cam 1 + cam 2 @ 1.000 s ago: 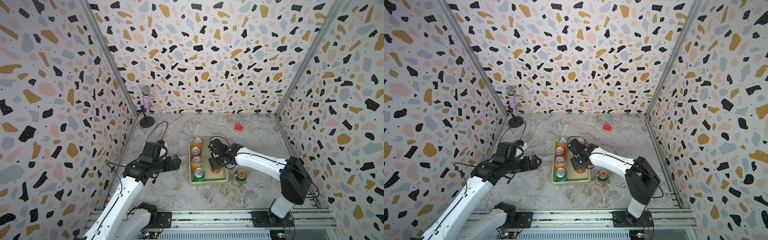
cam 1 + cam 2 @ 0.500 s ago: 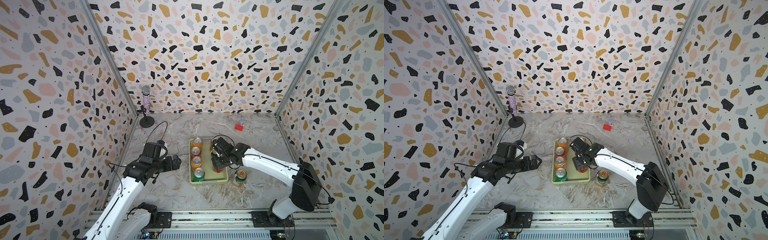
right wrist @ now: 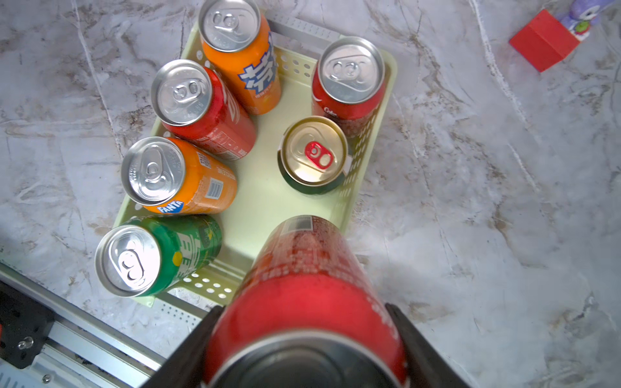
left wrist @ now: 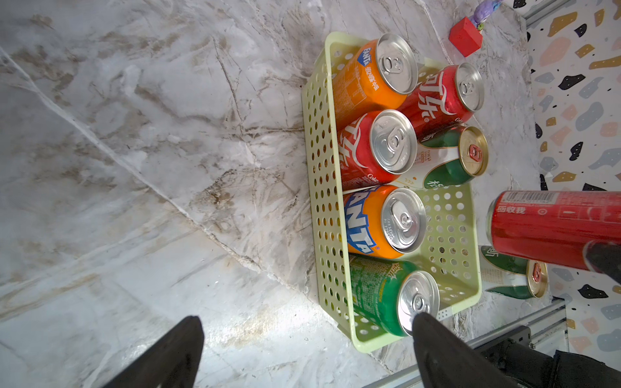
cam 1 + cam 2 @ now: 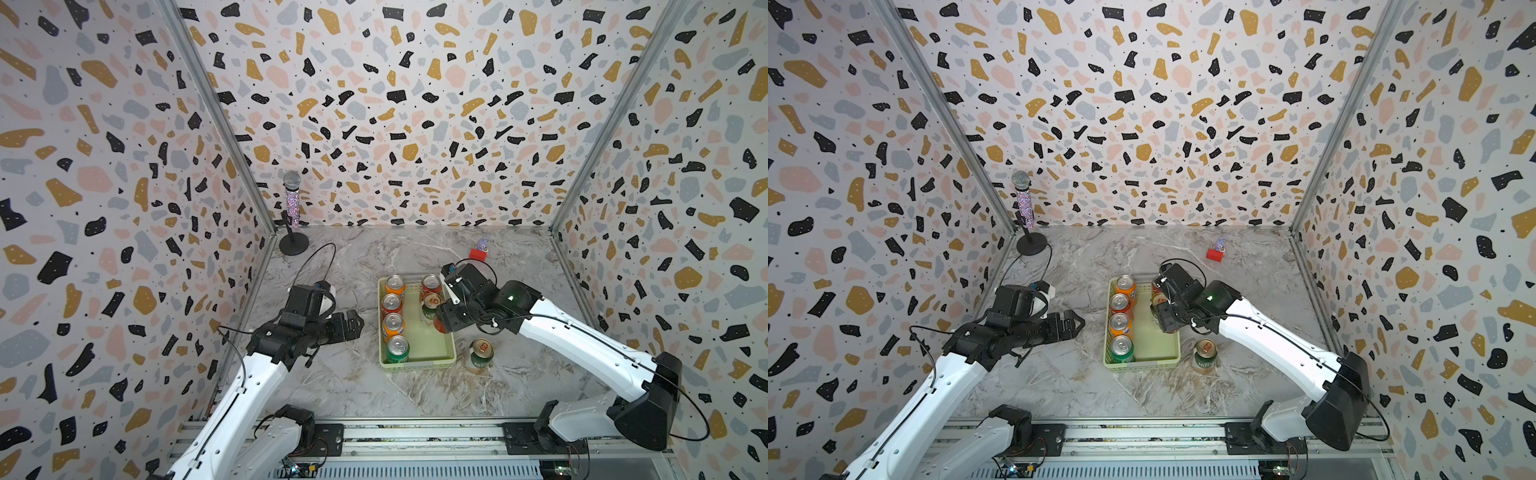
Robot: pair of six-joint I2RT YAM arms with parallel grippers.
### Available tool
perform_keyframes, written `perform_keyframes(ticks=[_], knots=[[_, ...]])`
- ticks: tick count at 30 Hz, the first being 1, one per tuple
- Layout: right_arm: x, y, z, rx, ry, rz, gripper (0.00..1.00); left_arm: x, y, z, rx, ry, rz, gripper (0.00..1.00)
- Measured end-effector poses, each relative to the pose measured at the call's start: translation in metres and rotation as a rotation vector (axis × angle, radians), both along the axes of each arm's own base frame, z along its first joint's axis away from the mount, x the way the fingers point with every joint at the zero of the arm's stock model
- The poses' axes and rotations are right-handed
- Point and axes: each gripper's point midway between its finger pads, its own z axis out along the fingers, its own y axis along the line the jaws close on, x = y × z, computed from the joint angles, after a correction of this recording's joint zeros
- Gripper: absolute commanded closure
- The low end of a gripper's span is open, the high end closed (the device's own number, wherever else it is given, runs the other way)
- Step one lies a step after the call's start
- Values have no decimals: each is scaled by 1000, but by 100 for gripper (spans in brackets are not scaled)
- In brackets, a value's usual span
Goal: Take out the drinks from the basket
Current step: Pick up the drink from the basket, then place the drink at the center of the board.
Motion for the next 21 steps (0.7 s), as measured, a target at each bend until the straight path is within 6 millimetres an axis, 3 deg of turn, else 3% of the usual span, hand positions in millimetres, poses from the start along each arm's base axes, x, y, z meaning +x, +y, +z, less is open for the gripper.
perform_keyframes(ticks=[10, 21], knots=[[11, -40, 8, -28, -21, -90, 71, -1, -2, -1, -10, 7, -9, 0], [15, -57, -35, -96, 47, -133, 71, 0, -3, -1, -16, 4, -9, 0]])
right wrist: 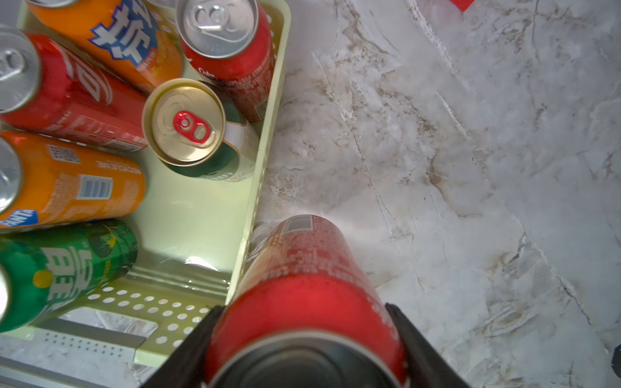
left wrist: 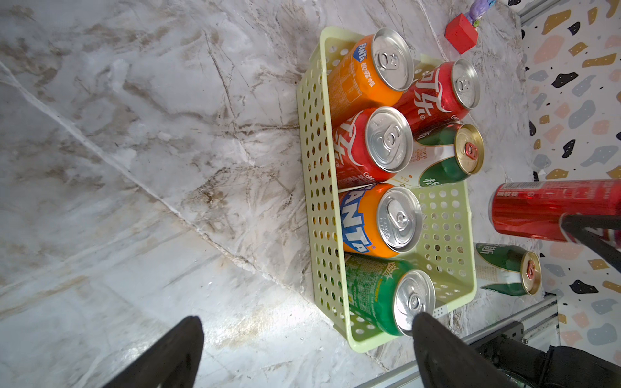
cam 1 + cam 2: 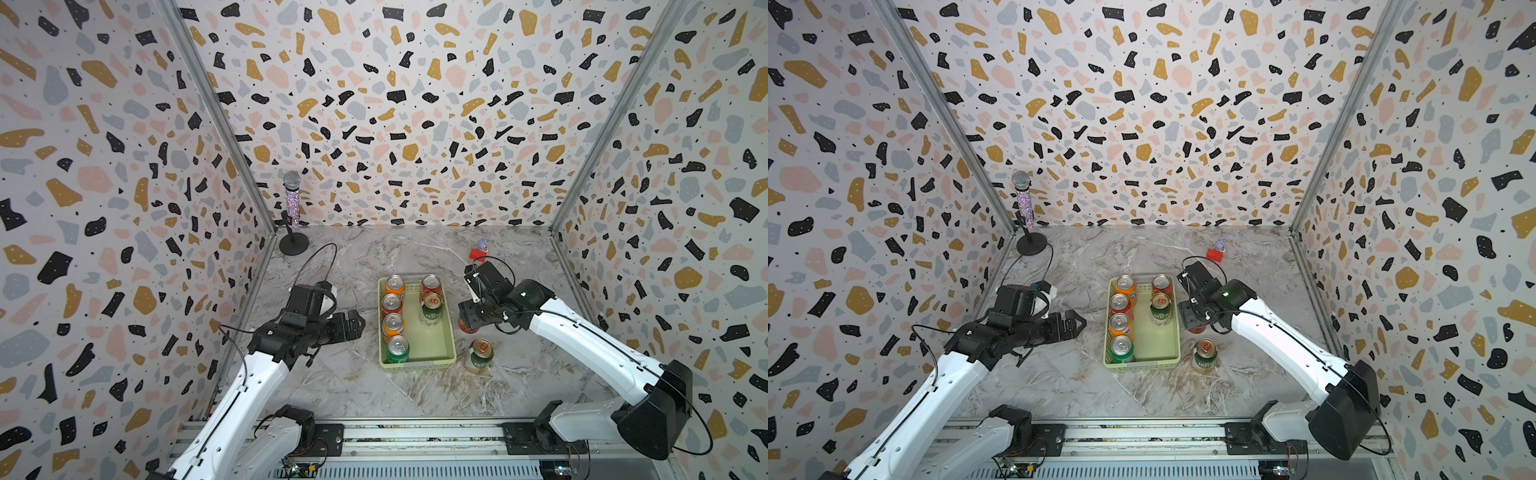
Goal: Take out the drinks from the basket
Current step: Place the drink at the center of the board.
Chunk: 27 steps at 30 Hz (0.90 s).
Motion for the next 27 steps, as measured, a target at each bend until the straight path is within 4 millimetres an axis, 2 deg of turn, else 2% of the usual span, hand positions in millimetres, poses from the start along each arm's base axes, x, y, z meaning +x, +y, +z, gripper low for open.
perform_keyframes(ticks=[13, 27], knots=[[7, 3, -58, -30, 66, -28, 73, 0, -2, 1, -5, -2, -7, 0], [1, -1, -82, -27, 91, -53, 70, -1, -3, 1, -7, -1, -9, 0]])
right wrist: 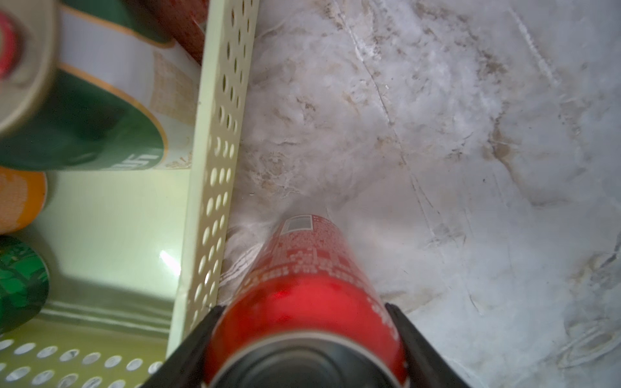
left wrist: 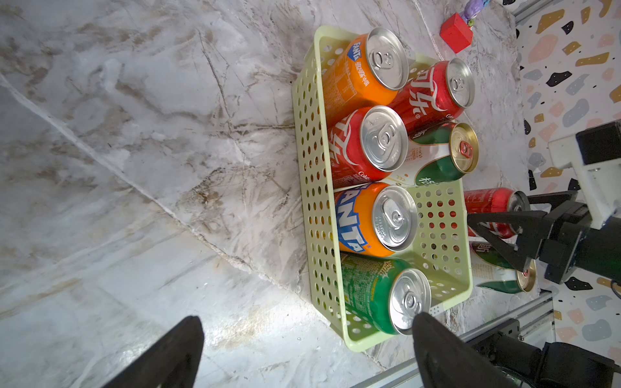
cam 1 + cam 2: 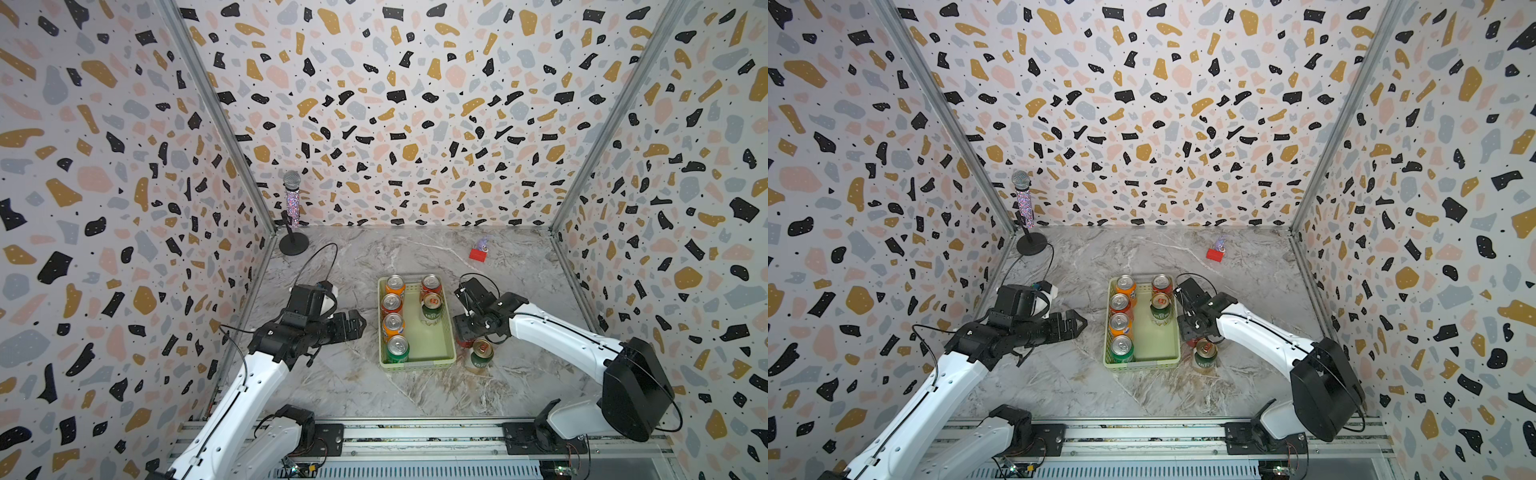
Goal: Take out the drinks from the basket
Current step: Place the drink at the center of the board.
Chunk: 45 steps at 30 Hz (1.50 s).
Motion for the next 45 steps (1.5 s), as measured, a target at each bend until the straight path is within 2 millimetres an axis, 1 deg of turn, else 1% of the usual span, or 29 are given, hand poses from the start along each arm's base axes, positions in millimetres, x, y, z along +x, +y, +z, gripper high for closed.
perform_keyframes(ticks=[5, 13, 18, 21, 25, 28, 31, 39, 45], knots=[[-2, 0, -4, 9, 7, -9, 67, 0, 0, -1, -1, 2, -2, 0], [-3, 1, -4, 27, -1, -12, 46, -1, -1, -1, -5, 3, -5, 0], [-5, -1, -4, 28, 3, -12, 31, -1, -2, -1, -8, 4, -4, 0], [-8, -2, -2, 25, 7, -11, 30, -1, -2, -1, -9, 5, -2, 0], [-10, -5, 1, 25, 4, -13, 21, -1, -2, -1, -9, 5, -2, 0], [-9, -6, 10, 37, -21, -14, 13, -1, -2, -1, -9, 5, -2, 0], [-9, -6, 23, 61, -54, -12, 9, -1, -2, -1, -9, 5, -3, 0], [-7, -10, 51, 75, -120, -8, 7, -1, -2, -1, -8, 5, -3, 0], [1, -7, 87, 96, -189, 11, 8, -1, -2, -2, -7, 8, -3, 0]])
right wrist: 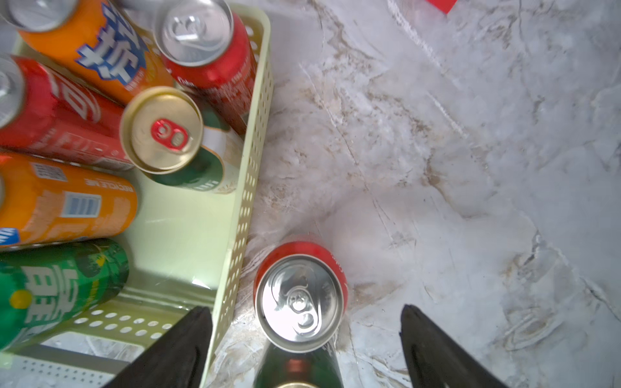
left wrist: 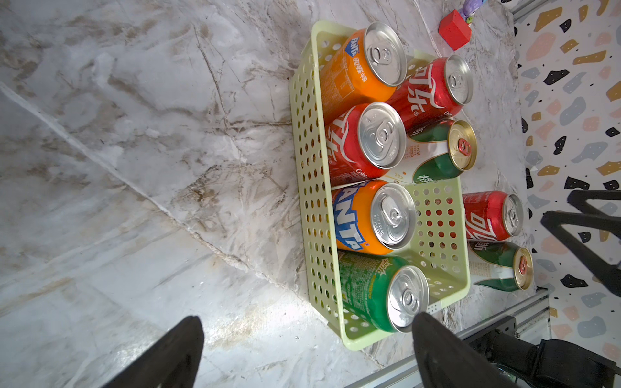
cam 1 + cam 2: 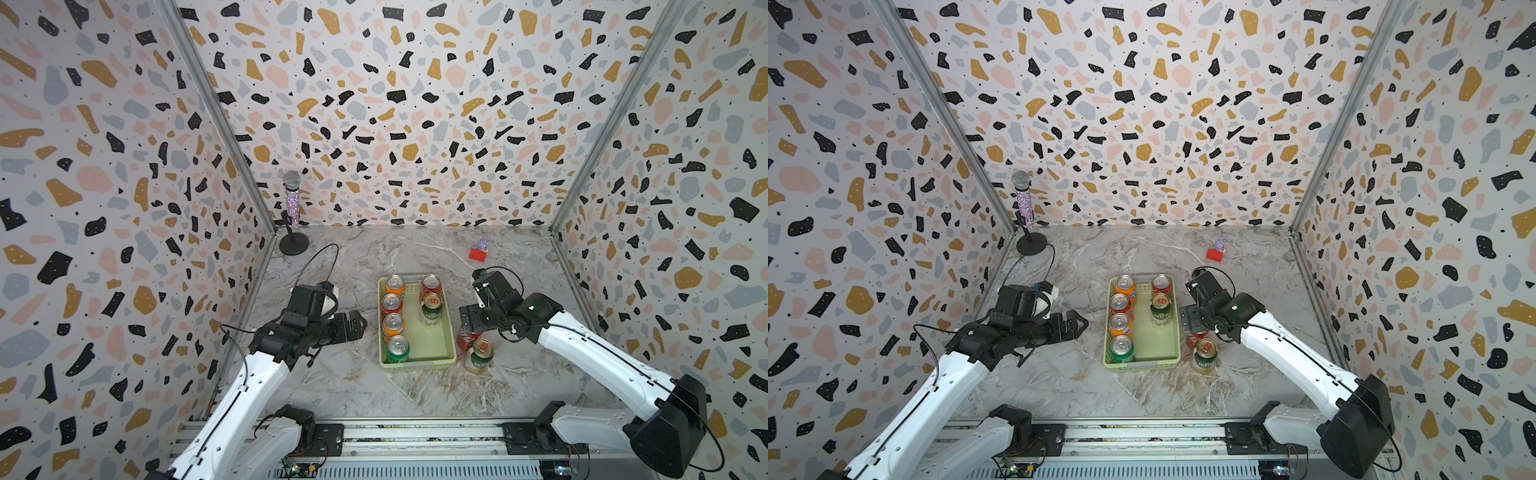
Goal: Take out the drinks from the basket
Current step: Place the drink at the center of the board, then pick up the drink from the basket.
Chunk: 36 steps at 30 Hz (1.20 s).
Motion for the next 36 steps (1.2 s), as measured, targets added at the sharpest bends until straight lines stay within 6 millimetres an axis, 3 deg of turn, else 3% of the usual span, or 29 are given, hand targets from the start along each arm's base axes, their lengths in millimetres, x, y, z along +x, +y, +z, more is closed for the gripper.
perform_keyframes(ticks=[6, 10, 22, 36], knots=[[6, 17, 31, 72, -37, 53, 8, 1, 0, -1, -3, 8, 10, 0], [15, 35, 37, 103, -23, 94, 12, 2, 2, -2, 8, 5, 18, 0], [35, 66, -9, 67, 107, 130, 14, 2, 7, 6, 9, -34, 36, 0], [60, 91, -26, 77, 121, 136, 14, 4, 10, 5, -6, -19, 52, 0]])
